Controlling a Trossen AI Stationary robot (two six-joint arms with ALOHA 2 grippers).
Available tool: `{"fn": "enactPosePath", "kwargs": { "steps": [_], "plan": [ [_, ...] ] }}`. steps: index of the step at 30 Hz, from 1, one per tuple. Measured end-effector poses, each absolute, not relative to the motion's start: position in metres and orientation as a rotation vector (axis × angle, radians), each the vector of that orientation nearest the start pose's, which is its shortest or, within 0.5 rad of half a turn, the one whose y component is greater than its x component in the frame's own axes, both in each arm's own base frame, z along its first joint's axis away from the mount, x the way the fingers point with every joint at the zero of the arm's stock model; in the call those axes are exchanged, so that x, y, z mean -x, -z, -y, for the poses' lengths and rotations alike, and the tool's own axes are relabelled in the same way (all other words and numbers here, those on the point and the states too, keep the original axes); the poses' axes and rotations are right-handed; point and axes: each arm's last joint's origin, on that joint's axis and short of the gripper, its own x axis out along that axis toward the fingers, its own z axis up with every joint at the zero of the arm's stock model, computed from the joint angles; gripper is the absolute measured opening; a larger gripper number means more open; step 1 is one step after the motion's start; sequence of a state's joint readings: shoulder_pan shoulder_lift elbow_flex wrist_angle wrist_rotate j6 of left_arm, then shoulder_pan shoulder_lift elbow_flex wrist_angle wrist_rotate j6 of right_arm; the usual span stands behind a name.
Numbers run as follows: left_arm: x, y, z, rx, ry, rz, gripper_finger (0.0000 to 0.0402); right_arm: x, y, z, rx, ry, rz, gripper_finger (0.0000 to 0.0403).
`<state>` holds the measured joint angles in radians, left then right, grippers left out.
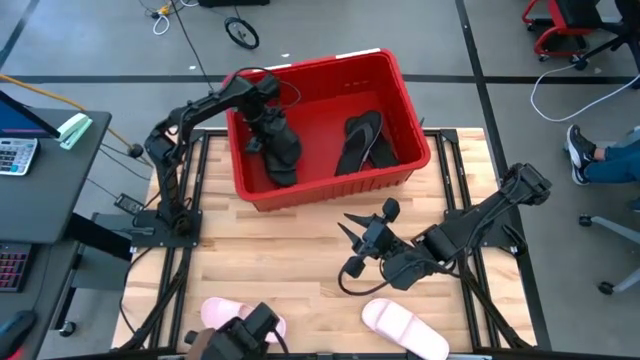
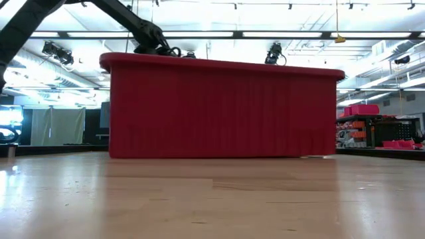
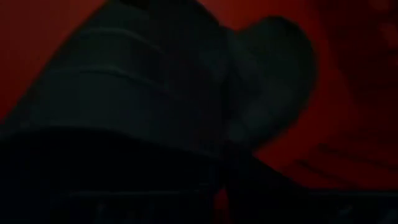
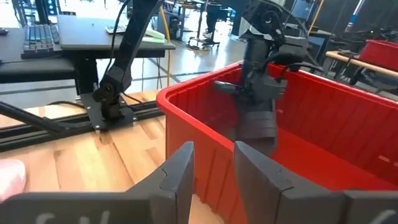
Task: Pick and place slides into bin
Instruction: Put the black slide into the red container
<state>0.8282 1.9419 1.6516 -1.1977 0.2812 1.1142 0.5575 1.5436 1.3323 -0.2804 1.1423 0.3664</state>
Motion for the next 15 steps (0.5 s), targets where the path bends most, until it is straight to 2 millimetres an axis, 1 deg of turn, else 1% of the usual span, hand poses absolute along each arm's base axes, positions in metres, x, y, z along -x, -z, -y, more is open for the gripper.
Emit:
{"fn": "enactPosePath", "kwargs": {
  "steps": [4, 7, 12, 15],
  "plan": [
    [-0.271, -0.242, -0.273, -0.137, 0.149, -1.276, 0.0039, -0.298, -0.336, -0.156, 0.021, 0.602, -0.227, 0.0119],
    [-0.273, -0.242, -0.276, -0.089, 0.063, -1.278, 0.0054, -0.299, -0.336, -0.156, 0.016, 0.577, -0.237, 0.0117],
    [-0.272, -0.240, -0.275, 0.001, -0.001, -1.297, 0.0093, -0.299, -0.336, -0.157, 0.004, 0.550, -0.246, 0.0117],
    [-0.273, -0.238, -0.271, 0.022, 0.009, -1.313, 0.0124, -0.299, -0.336, -0.157, 0.001, 0.550, -0.245, 0.0117]
  ]
}}
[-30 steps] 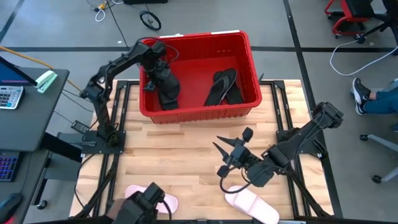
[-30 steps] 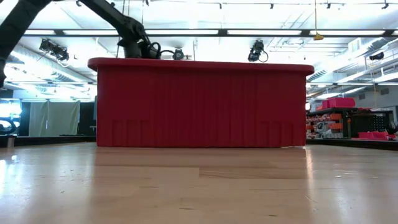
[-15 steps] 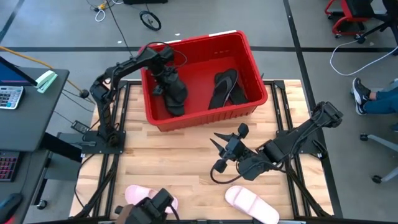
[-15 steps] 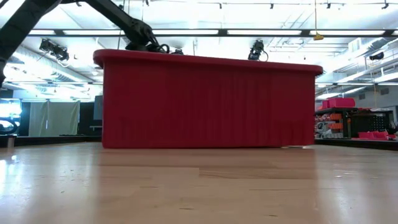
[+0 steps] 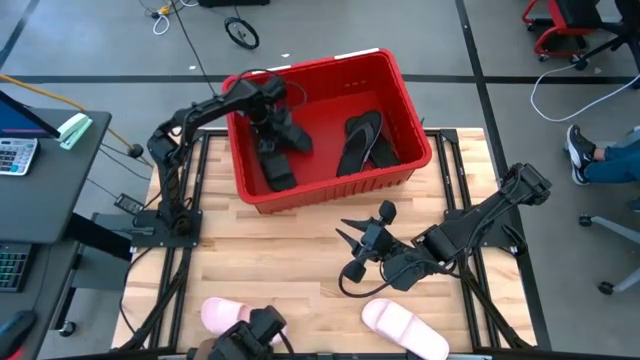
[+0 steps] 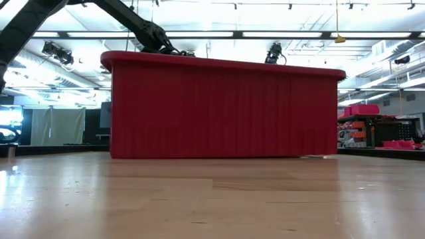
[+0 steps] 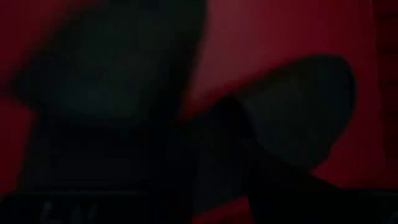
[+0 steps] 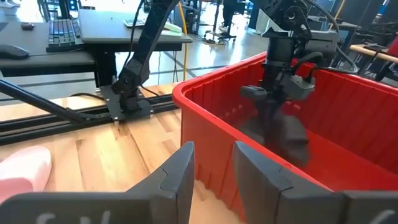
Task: Pick and place slides into bin
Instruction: Put the black slide into the red container, then put the right pair of pink slides into the red container
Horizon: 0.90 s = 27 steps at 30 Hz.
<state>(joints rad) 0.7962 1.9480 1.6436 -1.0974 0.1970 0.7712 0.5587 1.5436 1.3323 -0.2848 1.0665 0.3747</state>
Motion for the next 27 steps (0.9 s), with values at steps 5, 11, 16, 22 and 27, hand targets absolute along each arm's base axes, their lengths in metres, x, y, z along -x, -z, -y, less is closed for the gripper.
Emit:
{"fn": "enactPosePath", "kwargs": {
  "steps": [5, 11, 16, 22, 27],
  "plan": [
    [-0.283, -0.238, -0.261, -0.004, 0.042, -1.314, 0.0169, -0.299, -0.336, -0.157, 0.003, 0.550, -0.247, 0.0117],
    [-0.298, -0.243, -0.248, -0.106, 0.011, -1.369, 0.0195, -0.299, -0.335, -0.157, 0.022, 0.549, -0.254, 0.0117],
    [-0.314, -0.276, -0.232, -0.221, -0.142, -1.449, 0.0193, -0.299, -0.335, -0.157, 0.027, 0.548, -0.255, 0.0117],
    [-0.330, -0.353, -0.213, -0.226, -0.288, -1.255, 0.0186, -0.299, -0.335, -0.157, 0.042, 0.546, -0.259, 0.0117],
    [-0.330, -0.420, -0.190, -0.166, -0.421, -1.002, 0.0191, -0.299, -0.335, -0.157, 0.043, 0.546, -0.259, 0.0117]
  ]
}}
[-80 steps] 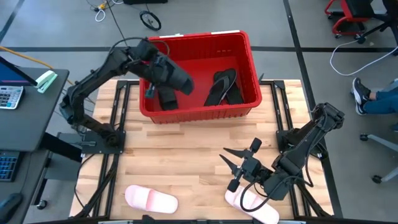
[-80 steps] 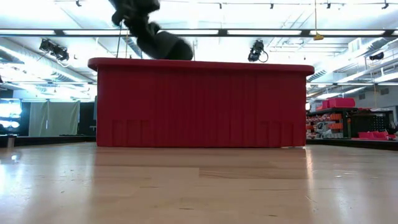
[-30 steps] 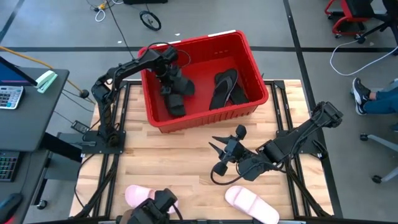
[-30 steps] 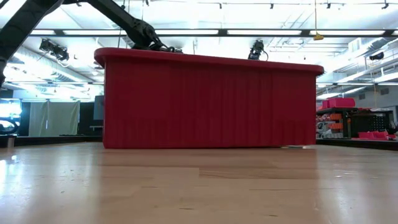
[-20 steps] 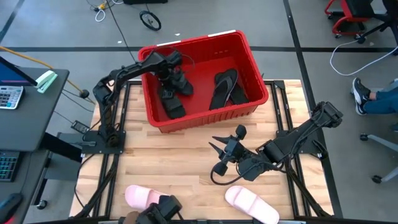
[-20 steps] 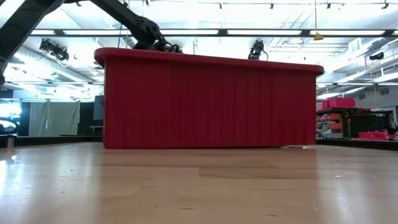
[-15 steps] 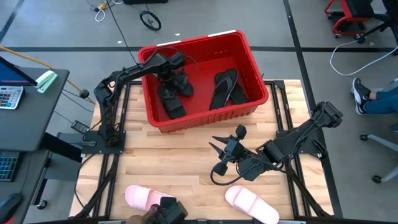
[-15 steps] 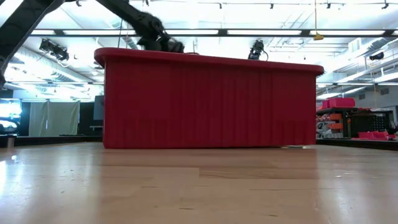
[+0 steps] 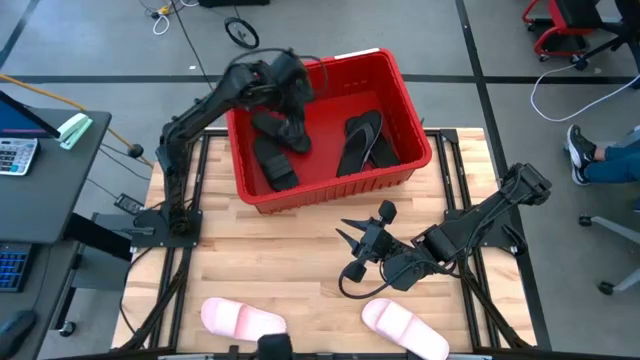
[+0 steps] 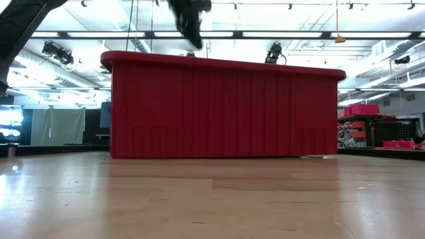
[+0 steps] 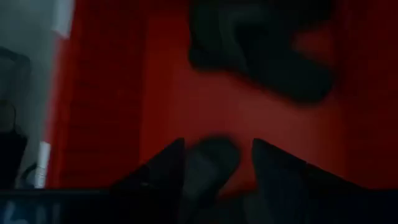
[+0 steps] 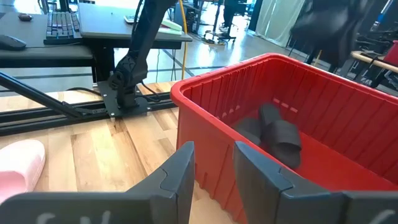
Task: Pick and place slides into bin
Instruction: Put the right pair of pink slides into the red container
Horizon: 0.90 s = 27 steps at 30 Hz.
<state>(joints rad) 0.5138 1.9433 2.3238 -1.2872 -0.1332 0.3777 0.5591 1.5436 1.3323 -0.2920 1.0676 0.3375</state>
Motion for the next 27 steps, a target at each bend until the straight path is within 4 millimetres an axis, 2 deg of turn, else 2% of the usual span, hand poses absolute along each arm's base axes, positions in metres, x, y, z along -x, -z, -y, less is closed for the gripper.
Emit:
{"fn": "enactPosePath", "kwargs": {
  "steps": [2, 6, 14, 19, 27],
  "plan": [
    [-0.328, -0.439, -0.179, -0.133, -0.456, -0.894, 0.0193, -0.299, -0.335, -0.157, 0.042, 0.546, -0.260, 0.0117],
    [-0.314, -0.462, -0.155, -0.098, -0.451, -0.748, 0.0191, -0.299, -0.335, -0.157, 0.042, 0.546, -0.259, 0.0117],
    [-0.284, -0.488, -0.112, -0.085, -0.363, -0.715, 0.0179, -0.299, -0.335, -0.157, 0.042, 0.545, -0.260, 0.0117],
    [-0.278, -0.491, -0.096, -0.099, -0.317, -0.723, 0.0180, -0.299, -0.335, -0.157, 0.041, 0.545, -0.260, 0.0117],
    [-0.281, -0.484, -0.078, -0.110, -0.249, -0.801, 0.0179, -0.299, -0.335, -0.157, 0.041, 0.544, -0.260, 0.0117]
  ]
}}
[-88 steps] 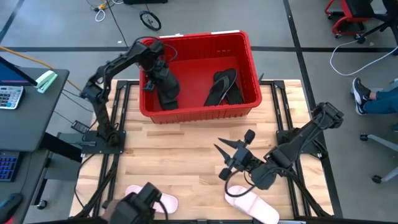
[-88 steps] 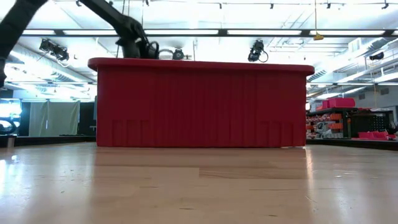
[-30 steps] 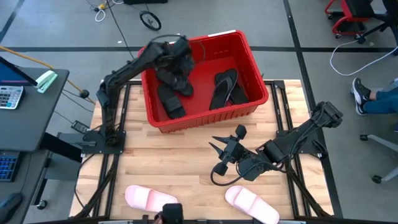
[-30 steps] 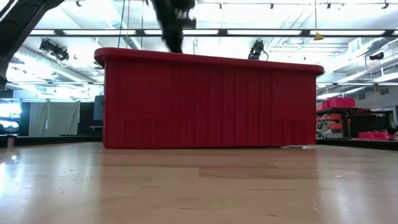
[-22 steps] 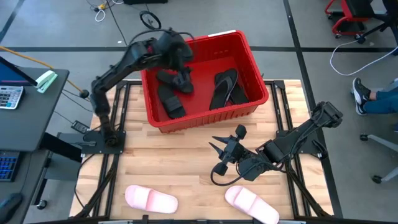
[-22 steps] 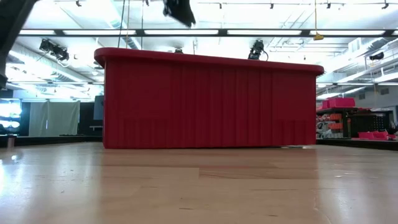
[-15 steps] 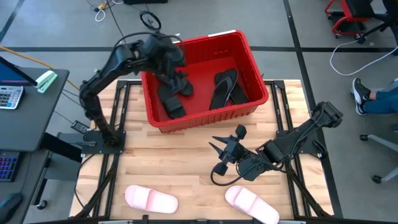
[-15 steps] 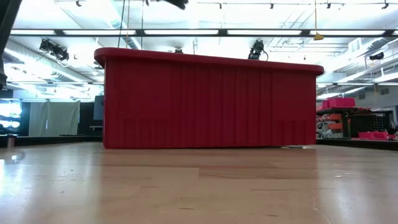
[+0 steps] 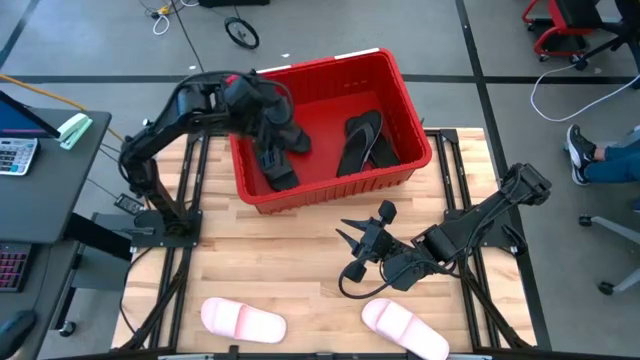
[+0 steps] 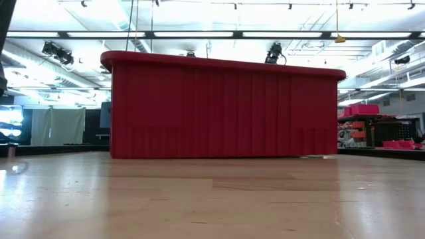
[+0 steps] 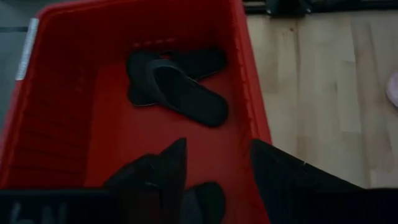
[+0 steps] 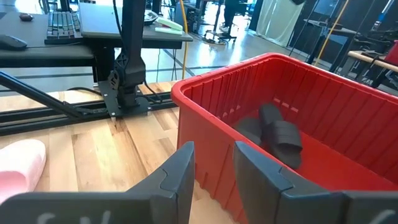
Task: Pick and place slides into bin
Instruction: Put the right pair of pink slides into the red container
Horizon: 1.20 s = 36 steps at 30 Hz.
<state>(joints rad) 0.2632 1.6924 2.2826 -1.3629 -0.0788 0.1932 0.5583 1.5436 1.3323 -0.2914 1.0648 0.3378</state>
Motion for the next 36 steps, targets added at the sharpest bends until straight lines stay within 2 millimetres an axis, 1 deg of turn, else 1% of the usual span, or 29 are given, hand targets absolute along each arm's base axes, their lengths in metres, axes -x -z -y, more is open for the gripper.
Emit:
{"fn": "enactPosePath", "kwargs": {
  "steps": [7, 14, 20, 27, 36],
  "plan": [
    [-0.284, -0.483, -0.065, -0.129, -0.204, -0.804, 0.0176, -0.299, -0.335, -0.157, 0.041, 0.544, -0.260, 0.0117],
    [-0.286, -0.483, -0.058, -0.138, -0.182, -0.802, 0.0179, -0.299, -0.335, -0.157, 0.041, 0.544, -0.260, 0.0117],
    [-0.286, -0.483, -0.058, -0.139, -0.181, -0.802, 0.0173, -0.299, -0.335, -0.157, 0.041, 0.544, -0.260, 0.0117],
    [-0.286, -0.483, -0.058, -0.139, -0.181, -0.802, 0.0178, -0.299, -0.335, -0.157, 0.041, 0.544, -0.260, 0.0117],
    [-0.284, -0.482, -0.058, -0.160, -0.168, -0.832, 0.0174, -0.299, -0.335, -0.157, 0.041, 0.544, -0.260, 0.0117]
  ]
}}
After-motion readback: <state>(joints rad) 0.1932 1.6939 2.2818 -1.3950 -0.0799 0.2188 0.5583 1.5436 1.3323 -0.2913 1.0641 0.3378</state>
